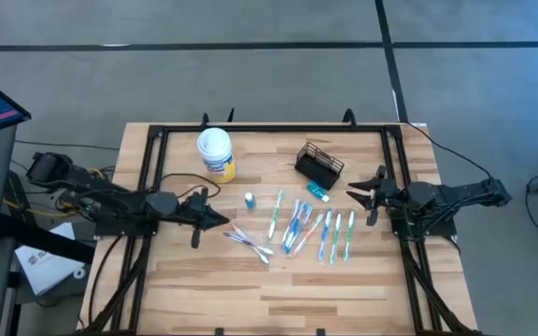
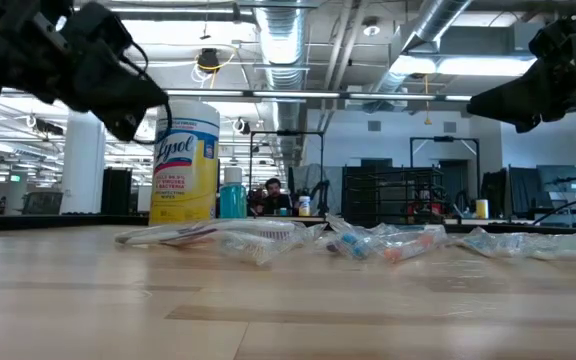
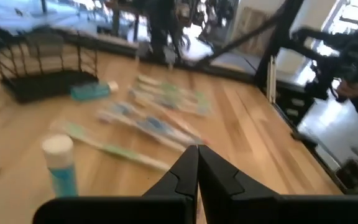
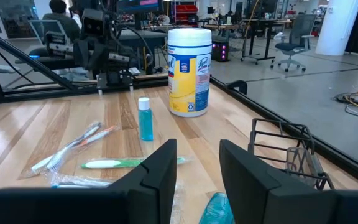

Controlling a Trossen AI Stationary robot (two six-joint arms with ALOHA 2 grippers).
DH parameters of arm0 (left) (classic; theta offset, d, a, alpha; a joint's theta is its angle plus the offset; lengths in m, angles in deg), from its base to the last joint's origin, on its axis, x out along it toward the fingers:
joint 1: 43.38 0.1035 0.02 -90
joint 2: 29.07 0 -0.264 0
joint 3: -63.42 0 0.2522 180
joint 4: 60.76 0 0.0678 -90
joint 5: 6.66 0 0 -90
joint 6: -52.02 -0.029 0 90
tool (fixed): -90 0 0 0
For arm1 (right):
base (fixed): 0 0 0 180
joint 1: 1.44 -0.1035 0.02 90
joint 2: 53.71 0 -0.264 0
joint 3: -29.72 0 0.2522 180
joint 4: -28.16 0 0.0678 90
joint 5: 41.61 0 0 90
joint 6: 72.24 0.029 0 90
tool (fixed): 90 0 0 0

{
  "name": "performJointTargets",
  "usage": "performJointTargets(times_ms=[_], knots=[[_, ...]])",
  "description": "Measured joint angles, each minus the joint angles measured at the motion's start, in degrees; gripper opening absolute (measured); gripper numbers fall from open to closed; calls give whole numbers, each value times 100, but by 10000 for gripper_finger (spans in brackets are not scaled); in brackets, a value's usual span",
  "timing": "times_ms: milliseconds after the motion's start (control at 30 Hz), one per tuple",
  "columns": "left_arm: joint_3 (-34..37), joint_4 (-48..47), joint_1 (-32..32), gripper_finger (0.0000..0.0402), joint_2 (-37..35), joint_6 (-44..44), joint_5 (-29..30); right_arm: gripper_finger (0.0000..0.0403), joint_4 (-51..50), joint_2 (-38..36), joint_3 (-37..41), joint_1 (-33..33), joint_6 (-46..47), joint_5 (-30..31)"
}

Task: Pick & Place toothbrushing station
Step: Put the bottom violet toothbrush into the black wire organizer

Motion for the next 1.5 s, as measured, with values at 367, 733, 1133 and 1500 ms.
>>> performJointTargets(times_ms=[367, 733, 1133, 1500], knots=[[-362, -17, -615, 2, 1186, 587, -516, 113, 2, 0, 0, 0, 0, -2], [-1784, -948, -828, 2, 2550, -130, -209, 113, 4, -2, 2, 0, 0, -2], [-3630, -3506, -800, 2, 3383, -763, 15, 113, 29, 0, 2, 2, 0, -2], [-4531, -4089, -577, 25, 4077, -1334, 97, 113, 44, 0, 2, 4, 0, -2]])
